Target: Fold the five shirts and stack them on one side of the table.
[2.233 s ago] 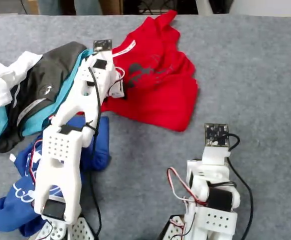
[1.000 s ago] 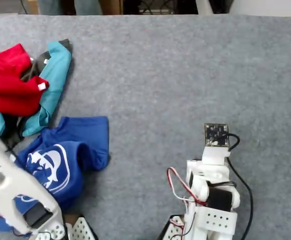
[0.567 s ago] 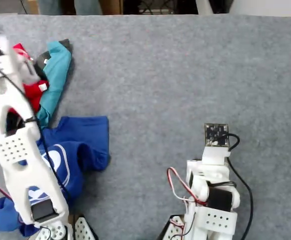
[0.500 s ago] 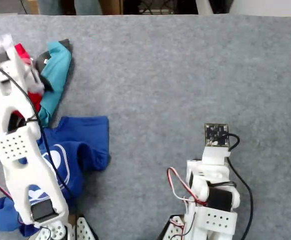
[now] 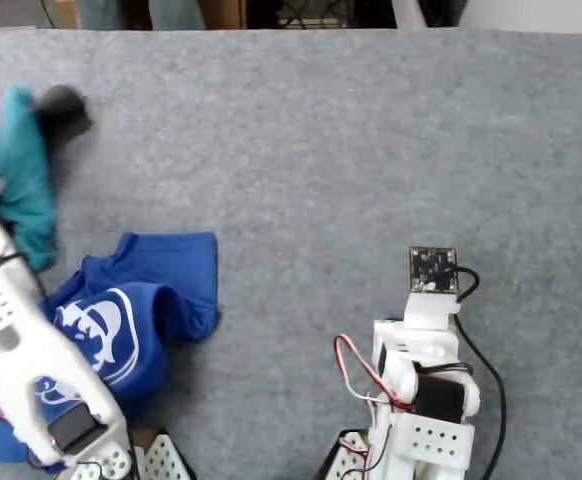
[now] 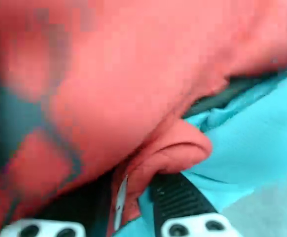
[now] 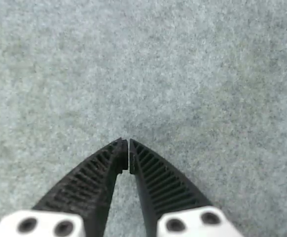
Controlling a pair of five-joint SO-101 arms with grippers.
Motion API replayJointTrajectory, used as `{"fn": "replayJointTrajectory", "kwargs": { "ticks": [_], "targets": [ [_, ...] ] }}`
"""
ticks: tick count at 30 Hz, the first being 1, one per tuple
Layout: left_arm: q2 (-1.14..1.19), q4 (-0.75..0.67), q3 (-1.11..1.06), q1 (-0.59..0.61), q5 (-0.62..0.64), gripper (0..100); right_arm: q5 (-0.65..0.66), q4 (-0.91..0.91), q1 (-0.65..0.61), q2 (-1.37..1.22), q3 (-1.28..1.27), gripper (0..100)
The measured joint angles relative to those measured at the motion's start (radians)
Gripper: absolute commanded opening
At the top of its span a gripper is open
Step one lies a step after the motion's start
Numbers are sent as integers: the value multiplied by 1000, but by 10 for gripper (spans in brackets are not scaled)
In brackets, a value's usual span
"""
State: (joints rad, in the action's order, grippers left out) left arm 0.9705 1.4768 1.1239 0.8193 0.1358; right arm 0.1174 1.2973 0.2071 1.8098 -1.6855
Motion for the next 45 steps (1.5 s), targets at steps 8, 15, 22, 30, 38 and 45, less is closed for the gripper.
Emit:
{"fn": "replayJointTrajectory", "kwargs": {
  "ticks": [8, 15, 22, 30, 38, 45],
  "targets": [
    [-2, 252, 393, 138, 2, 244, 0, 0, 0, 0, 0, 15],
    [-74, 276, 325, 68, -100, 289, 0, 0, 0, 0, 0, 15],
    [-431, 276, -106, -35, -232, 293, 0, 0, 0, 0, 0, 15],
    [-961, 163, -1060, -204, -354, 293, 0, 0, 0, 0, 0, 15],
    [-1283, -267, -1875, -410, -328, 288, 0, 0, 0, 0, 0, 15],
    [-1278, -485, -2061, -588, -196, 24, 0, 0, 0, 0, 0, 15]
  ]
}}
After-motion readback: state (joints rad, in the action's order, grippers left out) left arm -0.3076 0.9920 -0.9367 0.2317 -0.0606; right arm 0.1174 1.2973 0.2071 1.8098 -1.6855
